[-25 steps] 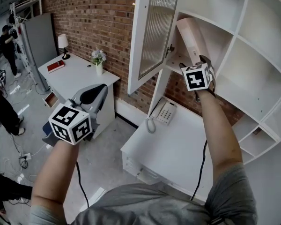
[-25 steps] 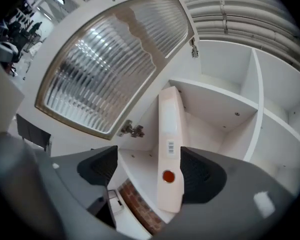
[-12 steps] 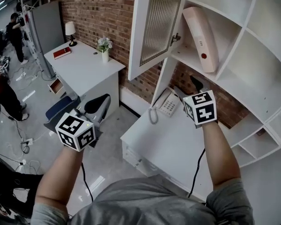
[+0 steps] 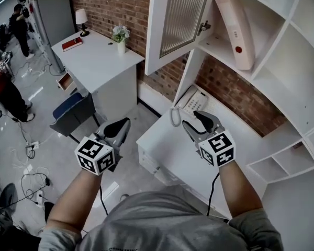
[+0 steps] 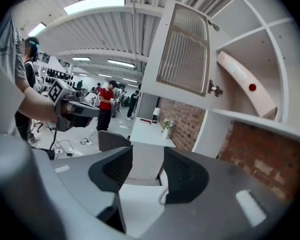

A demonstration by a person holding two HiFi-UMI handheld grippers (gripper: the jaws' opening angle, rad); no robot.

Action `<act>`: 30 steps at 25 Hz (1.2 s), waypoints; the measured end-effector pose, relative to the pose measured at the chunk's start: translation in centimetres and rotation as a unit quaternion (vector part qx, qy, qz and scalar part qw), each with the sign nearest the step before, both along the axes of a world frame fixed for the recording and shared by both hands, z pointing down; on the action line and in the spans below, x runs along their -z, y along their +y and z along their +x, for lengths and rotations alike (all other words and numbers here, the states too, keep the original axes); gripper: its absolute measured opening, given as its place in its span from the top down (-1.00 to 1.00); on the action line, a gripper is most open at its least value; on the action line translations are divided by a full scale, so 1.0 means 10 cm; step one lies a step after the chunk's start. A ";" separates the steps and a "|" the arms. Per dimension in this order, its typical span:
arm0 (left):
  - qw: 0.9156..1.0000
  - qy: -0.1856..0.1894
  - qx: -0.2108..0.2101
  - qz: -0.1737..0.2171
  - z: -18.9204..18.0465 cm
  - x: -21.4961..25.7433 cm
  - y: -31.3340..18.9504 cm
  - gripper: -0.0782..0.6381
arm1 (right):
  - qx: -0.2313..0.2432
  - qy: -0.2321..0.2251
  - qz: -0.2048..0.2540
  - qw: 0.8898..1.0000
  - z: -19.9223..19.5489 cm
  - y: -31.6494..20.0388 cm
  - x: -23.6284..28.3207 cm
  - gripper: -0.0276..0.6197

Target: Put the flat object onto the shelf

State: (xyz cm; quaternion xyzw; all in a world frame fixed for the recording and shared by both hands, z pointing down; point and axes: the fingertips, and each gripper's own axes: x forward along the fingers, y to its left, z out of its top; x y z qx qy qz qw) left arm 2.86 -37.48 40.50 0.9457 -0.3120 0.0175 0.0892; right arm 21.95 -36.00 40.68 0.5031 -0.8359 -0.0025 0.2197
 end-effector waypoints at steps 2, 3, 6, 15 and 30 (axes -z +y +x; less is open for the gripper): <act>1.000 -0.002 0.002 -0.017 0.00 -0.21 0.01 0.79 | 0.018 -0.020 -0.022 0.999 -0.11 0.06 -0.27 0.32; 1.000 -0.002 0.003 -0.025 0.00 -0.31 0.01 0.79 | 0.025 -0.028 -0.031 0.999 -0.17 0.09 -0.39 0.35; 0.999 -0.007 0.005 -0.049 0.01 -0.61 0.06 0.79 | 0.038 -0.054 -0.059 0.996 -0.29 0.18 -0.72 0.44; 0.995 -0.033 0.005 -0.098 0.01 -1.31 0.28 0.79 | 0.033 -0.081 -0.130 0.988 -0.38 0.39 -1.56 0.69; 0.990 -0.030 0.022 -0.133 -0.15 -1.56 0.46 0.79 | 0.020 -0.113 -0.159 0.981 -0.32 0.44 -1.73 0.89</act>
